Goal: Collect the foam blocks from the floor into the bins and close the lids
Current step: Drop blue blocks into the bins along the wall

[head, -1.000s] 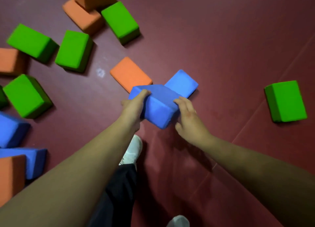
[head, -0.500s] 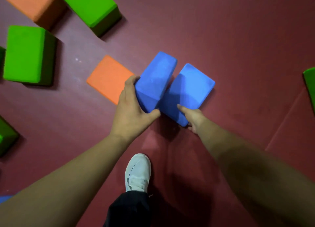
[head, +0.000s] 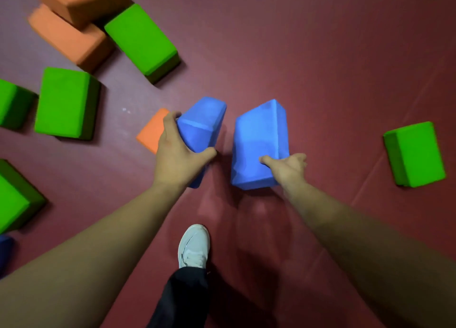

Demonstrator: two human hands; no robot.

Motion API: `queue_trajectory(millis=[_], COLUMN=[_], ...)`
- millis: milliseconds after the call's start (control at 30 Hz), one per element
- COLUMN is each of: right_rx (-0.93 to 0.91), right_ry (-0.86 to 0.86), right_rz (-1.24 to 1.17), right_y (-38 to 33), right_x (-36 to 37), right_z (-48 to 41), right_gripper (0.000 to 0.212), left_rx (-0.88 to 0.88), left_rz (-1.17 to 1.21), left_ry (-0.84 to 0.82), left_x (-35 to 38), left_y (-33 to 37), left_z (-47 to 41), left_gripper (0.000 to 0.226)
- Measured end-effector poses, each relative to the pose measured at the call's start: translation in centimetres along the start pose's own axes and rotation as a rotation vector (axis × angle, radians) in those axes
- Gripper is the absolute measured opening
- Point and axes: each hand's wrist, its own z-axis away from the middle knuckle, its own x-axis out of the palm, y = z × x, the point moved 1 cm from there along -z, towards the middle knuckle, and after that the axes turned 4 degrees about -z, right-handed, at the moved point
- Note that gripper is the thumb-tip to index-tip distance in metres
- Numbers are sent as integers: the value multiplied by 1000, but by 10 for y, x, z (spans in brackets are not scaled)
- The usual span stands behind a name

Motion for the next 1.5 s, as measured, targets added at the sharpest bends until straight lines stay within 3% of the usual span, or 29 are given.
queue_trajectory(millis=[167,400,533,700,867,967,1067,1300,1500], right_rx=[-251,-547,-727,-884,-1064,-1149,-1247,-1424,-1632], right_ry=[-35,93,131,94,44,-63,-210,-508,-791], right_rz=[183,226,140,2,-112,-134,-72,91,272], right_y=[-125,-297,-351,-389,-406,-401,-386,-342,-286], right_x=[-149,-333,-413,-481,-508,-517,-514,-459,-389], right_z=[107,291,366,417,448,455,465,546,686], right_gripper=[74,78,87,70,90,86,81,91,64], left_rx=[-48,119,203,198,106,16,-111,-372,-645], left_rz=[18,65,105,139,187,186,177,219,251], left_ry=[34,109,232,395,572,720,836,1076,1311], left_x=[-99,-292,-377,-430,-453,-449,-449,-470,-484], left_y=[125,335,414,476,487,475,457,385,307], left_z=[14,63,97,151,203,250,301,449,607], left_gripper=[81,74,77,76,82,80,79,78,74])
